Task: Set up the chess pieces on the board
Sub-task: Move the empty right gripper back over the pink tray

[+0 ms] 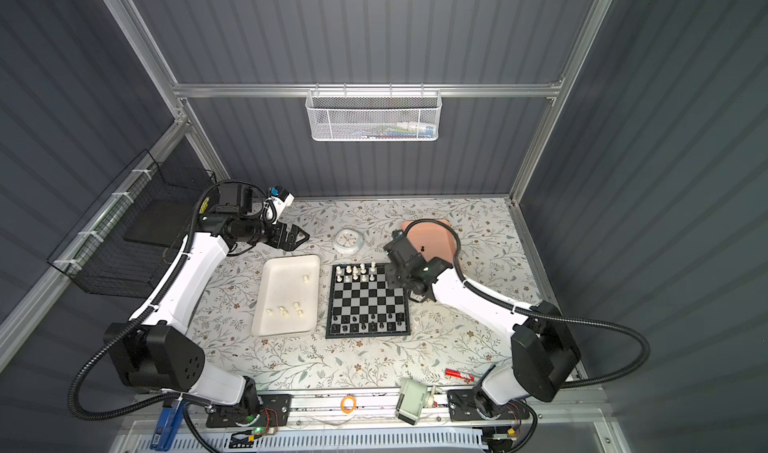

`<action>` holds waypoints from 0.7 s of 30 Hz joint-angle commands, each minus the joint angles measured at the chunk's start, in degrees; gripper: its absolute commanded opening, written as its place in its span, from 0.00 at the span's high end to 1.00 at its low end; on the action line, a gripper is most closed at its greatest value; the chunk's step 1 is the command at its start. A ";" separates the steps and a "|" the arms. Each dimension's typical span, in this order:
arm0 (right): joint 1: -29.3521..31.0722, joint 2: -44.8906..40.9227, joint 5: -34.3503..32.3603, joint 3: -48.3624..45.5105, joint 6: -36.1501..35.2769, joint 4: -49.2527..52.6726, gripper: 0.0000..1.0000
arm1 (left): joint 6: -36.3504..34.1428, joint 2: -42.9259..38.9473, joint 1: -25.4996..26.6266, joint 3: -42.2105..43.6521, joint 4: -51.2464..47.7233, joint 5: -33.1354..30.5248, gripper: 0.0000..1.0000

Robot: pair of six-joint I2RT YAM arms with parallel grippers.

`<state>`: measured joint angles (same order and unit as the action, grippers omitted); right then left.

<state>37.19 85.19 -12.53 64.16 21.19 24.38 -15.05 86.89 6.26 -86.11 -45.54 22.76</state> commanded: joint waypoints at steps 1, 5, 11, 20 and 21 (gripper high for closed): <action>-5.89 3.82 3.29 3.80 -4.84 2.96 0.75 | -1.60 -0.57 -0.37 -1.70 -2.49 0.95 0.00; -11.84 10.30 6.24 9.75 -6.36 3.11 0.76 | -1.72 -1.23 -0.37 -1.53 -2.71 1.88 0.00; -16.52 19.29 7.89 18.35 -8.39 5.06 0.74 | -1.61 -1.59 -0.37 -1.36 -2.89 3.11 0.00; -20.06 27.28 10.47 24.39 -9.06 5.46 0.74 | -1.73 -0.61 -0.37 -1.48 -3.21 3.19 0.01; -20.27 28.07 10.59 24.73 -9.05 5.48 0.74 | -1.77 -0.54 -0.37 -1.55 -3.29 3.12 0.01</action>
<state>17.32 111.57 -3.33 86.96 13.02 28.34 -15.90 86.87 6.26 -86.15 -46.98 24.73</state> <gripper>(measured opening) 0.262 0.995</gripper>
